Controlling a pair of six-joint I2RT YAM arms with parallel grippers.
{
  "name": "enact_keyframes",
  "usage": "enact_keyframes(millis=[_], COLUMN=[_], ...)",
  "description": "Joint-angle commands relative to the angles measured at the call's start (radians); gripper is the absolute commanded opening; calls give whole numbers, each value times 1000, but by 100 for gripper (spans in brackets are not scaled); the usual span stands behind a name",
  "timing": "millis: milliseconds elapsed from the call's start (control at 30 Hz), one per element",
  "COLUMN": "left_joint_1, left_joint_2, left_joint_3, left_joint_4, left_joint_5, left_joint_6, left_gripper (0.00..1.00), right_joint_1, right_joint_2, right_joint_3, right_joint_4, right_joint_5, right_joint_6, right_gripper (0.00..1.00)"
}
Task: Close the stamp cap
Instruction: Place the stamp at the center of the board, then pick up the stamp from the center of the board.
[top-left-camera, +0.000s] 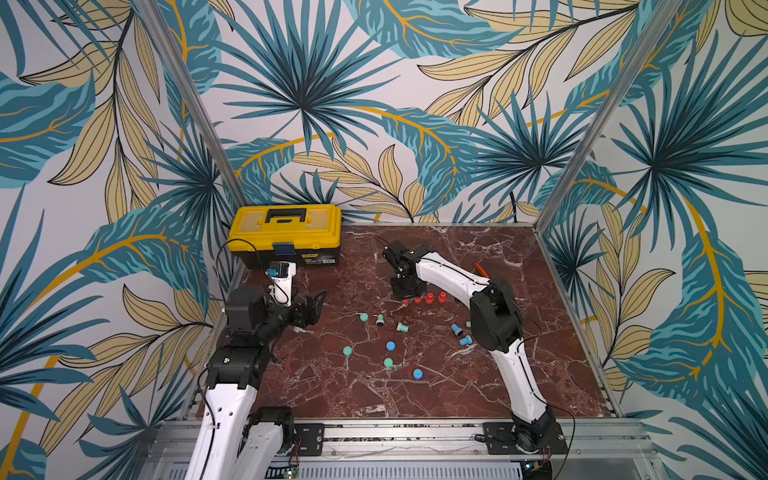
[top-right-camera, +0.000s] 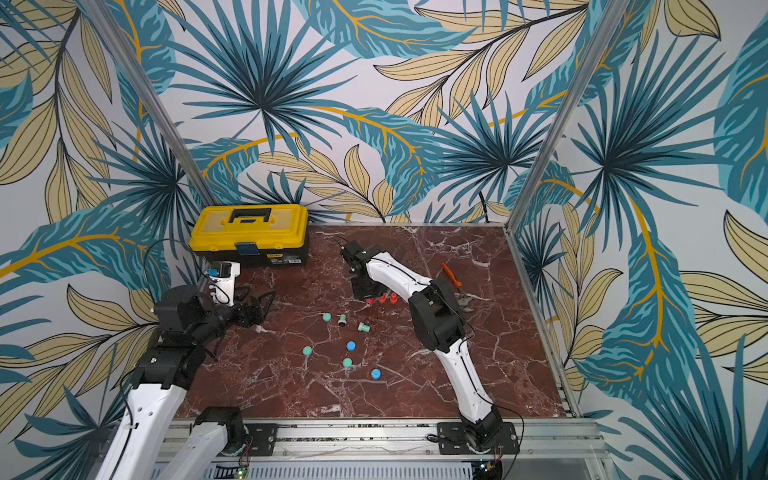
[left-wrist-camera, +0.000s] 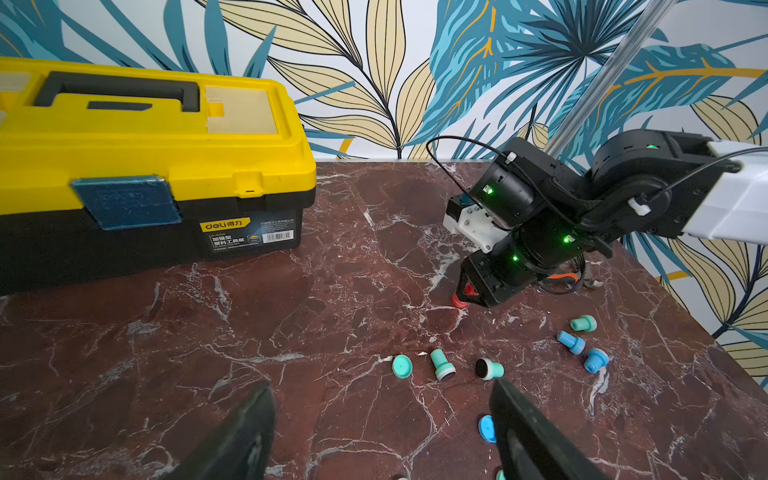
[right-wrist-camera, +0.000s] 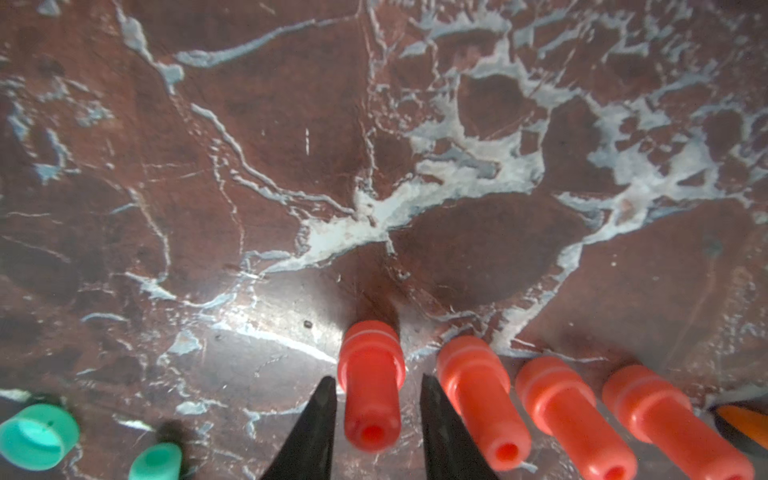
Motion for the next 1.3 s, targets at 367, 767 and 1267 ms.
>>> enact_keyframes(millis=[367, 767, 1267], left_joint_1=[14, 16, 20], left_joint_2=[-12, -8, -5], left_joint_3=[-10, -8, -8], left_joint_4=[9, 10, 9], left_joint_5=[5, 11, 7], left_joint_6=[-2, -2, 0], left_gripper=[83, 83, 83], right_joint_1=[1, 2, 51], right_joint_2=[-420, -536, -362], right_joint_3=[-440, -783, -673], right_joint_4=[219, 460, 408], right_joint_5=[-158, -352, -277], right_joint_6=[-273, -864, -1095], right_gripper=[37, 37, 38])
